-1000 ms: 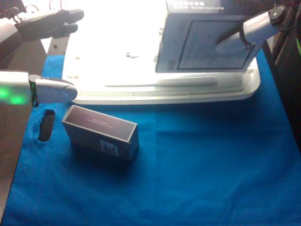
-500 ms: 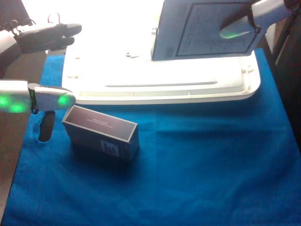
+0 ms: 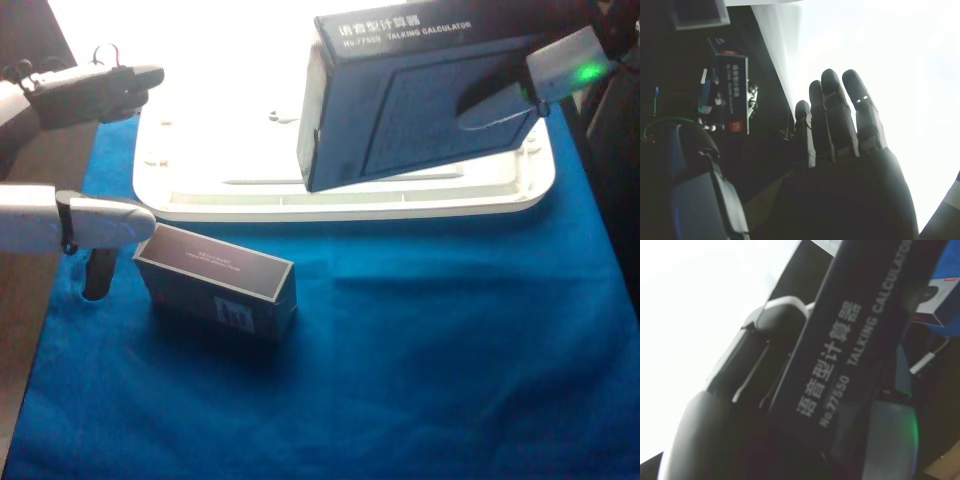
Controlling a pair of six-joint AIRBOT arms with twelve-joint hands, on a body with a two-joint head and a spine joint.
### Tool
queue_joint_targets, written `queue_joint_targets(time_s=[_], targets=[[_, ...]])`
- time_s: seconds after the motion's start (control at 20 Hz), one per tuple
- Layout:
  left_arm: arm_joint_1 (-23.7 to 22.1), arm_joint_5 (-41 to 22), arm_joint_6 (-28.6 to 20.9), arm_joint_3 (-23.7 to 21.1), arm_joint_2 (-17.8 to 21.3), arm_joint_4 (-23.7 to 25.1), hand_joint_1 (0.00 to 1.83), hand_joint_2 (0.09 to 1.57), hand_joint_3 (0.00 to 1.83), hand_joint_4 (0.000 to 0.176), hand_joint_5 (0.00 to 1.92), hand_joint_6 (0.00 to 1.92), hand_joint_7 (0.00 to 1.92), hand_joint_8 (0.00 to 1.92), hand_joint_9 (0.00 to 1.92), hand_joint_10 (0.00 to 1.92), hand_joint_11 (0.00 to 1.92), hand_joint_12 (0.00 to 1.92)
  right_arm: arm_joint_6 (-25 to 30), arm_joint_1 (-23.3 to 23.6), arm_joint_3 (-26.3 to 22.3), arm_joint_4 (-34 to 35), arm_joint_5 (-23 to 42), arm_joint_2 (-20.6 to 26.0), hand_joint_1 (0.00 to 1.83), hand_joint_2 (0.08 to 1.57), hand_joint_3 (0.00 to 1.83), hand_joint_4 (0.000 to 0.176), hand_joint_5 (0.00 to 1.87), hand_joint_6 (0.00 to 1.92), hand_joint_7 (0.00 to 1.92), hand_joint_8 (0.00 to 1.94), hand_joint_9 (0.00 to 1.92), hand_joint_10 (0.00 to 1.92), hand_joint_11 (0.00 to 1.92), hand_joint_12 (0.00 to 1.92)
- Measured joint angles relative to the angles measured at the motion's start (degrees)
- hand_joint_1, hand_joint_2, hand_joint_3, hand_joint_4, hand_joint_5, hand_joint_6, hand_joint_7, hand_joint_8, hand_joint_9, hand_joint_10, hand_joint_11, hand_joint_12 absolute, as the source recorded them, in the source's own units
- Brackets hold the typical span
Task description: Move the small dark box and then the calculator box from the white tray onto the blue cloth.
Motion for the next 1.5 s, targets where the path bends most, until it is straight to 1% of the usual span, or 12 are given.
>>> queue_joint_targets(time_s=[0.2, 0.35, 0.5, 0.65, 0.7, 0.8, 1.0, 1.2, 1.25, 1.3, 1.45, 1.5], targets=[[0.2, -0.6, 0.0, 0.0, -0.1, -0.6, 0.59, 0.86, 0.00, 0.096, 0.25, 0.00, 0.37, 0.00, 0.41, 0.00, 0.00, 1.00, 3.5, 0.0, -1.1, -4.5, 0.5, 1.1, 1.14, 1.14, 0.00, 0.000, 0.93, 1.05, 1.36, 0.39, 1.27, 1.07, 1.17, 1.53], [0.6, -0.4, 0.0, 0.0, -0.3, -0.7, 0.60, 0.87, 0.00, 0.108, 0.25, 0.00, 0.38, 0.00, 0.41, 0.00, 0.00, 0.99, 3.5, 0.0, -3.0, -5.8, 0.5, 2.8, 1.14, 1.15, 0.00, 0.000, 0.92, 1.05, 1.38, 0.39, 1.27, 1.07, 1.15, 1.49], [0.6, -0.5, 0.0, 0.0, -0.3, -0.8, 0.59, 0.88, 0.00, 0.102, 0.23, 0.00, 0.36, 0.00, 0.40, 0.00, 0.00, 0.94, 3.5, -0.1, -5.4, -7.7, 1.2, 4.6, 1.14, 1.16, 0.00, 0.000, 0.90, 1.08, 1.29, 0.51, 1.17, 1.19, 1.07, 1.53], [0.7, -0.5, 0.0, 0.0, -0.4, -0.9, 0.59, 0.87, 0.00, 0.108, 0.22, 0.00, 0.36, 0.00, 0.39, 0.00, 0.00, 0.90, 3.5, -0.9, -5.6, -7.3, 1.2, 4.9, 1.14, 1.16, 0.00, 0.000, 0.90, 1.09, 1.30, 0.50, 1.21, 1.14, 1.10, 1.48], [0.7, -0.5, 0.0, 0.0, -0.6, -1.2, 0.60, 0.85, 0.00, 0.117, 0.25, 0.00, 0.39, 0.01, 0.42, 0.01, 0.00, 0.99, 3.7, -1.7, -5.7, -7.6, 1.0, 5.0, 1.14, 1.14, 0.00, 0.000, 0.93, 1.04, 1.39, 0.33, 1.30, 1.03, 1.16, 1.48], [0.8, -0.6, 0.0, 0.0, -0.8, -1.2, 0.60, 0.85, 0.00, 0.123, 0.26, 0.01, 0.39, 0.01, 0.42, 0.01, 0.00, 1.00, 3.7, -2.7, -5.9, -8.2, 0.8, 4.9, 1.14, 1.14, 0.00, 0.000, 0.93, 1.05, 1.41, 0.28, 1.30, 1.02, 1.16, 1.49], [1.1, -0.6, 0.1, 0.0, -1.1, -1.6, 0.61, 0.84, 0.00, 0.121, 0.28, 0.00, 0.42, 0.00, 0.43, 0.01, 0.00, 0.98, 4.0, -4.5, -5.7, -7.8, 0.7, 4.0, 1.14, 1.15, 0.00, 0.000, 0.91, 1.07, 1.41, 0.10, 1.31, 0.77, 1.14, 1.36], [1.9, -0.9, 0.1, 0.0, -1.3, -1.9, 0.62, 0.81, 0.00, 0.118, 0.30, 0.00, 0.45, 0.00, 0.47, 0.01, 0.00, 1.06, 4.0, -6.0, -5.2, -7.7, 0.7, 1.8, 1.14, 1.15, 0.00, 0.000, 0.91, 1.08, 1.43, 0.06, 1.28, 0.74, 1.06, 1.43], [2.0, -0.9, 0.1, 0.0, -1.3, -2.1, 0.62, 0.81, 0.00, 0.113, 0.30, 0.00, 0.44, 0.00, 0.47, 0.01, 0.00, 1.07, 4.1, -6.8, -5.0, -7.1, 0.9, 1.4, 1.24, 1.13, 0.00, 0.000, 0.90, 0.90, 1.16, 0.83, 1.26, 0.74, 1.04, 1.40], [2.0, -0.9, 0.1, 0.0, -1.3, -2.1, 0.62, 0.82, 0.00, 0.107, 0.30, 0.00, 0.44, 0.00, 0.48, 0.01, 0.00, 1.08, 4.0, -7.6, -5.0, -6.9, 0.9, 1.2, 1.26, 1.13, 0.00, 0.000, 0.86, 0.93, 1.10, 0.99, 1.24, 0.71, 1.02, 1.37], [2.0, -1.5, 0.1, 0.0, -1.3, -2.2, 0.62, 0.82, 0.00, 0.114, 0.30, 0.00, 0.44, 0.00, 0.47, 0.01, 0.00, 1.06, 4.0, -8.8, -4.6, -7.0, 0.4, 0.7, 1.26, 1.12, 0.00, 0.000, 0.86, 0.96, 1.09, 1.01, 1.23, 0.68, 1.01, 1.43], [2.0, -1.5, 0.1, -0.1, -1.3, -2.3, 0.62, 0.82, 0.00, 0.127, 0.29, 0.00, 0.44, 0.00, 0.44, 0.01, 0.00, 0.97, 3.9, -8.9, -4.6, -6.6, 0.4, 0.7, 1.26, 1.13, 0.00, 0.000, 0.93, 0.78, 1.03, 1.17, 1.16, 1.10, 1.01, 1.71]])
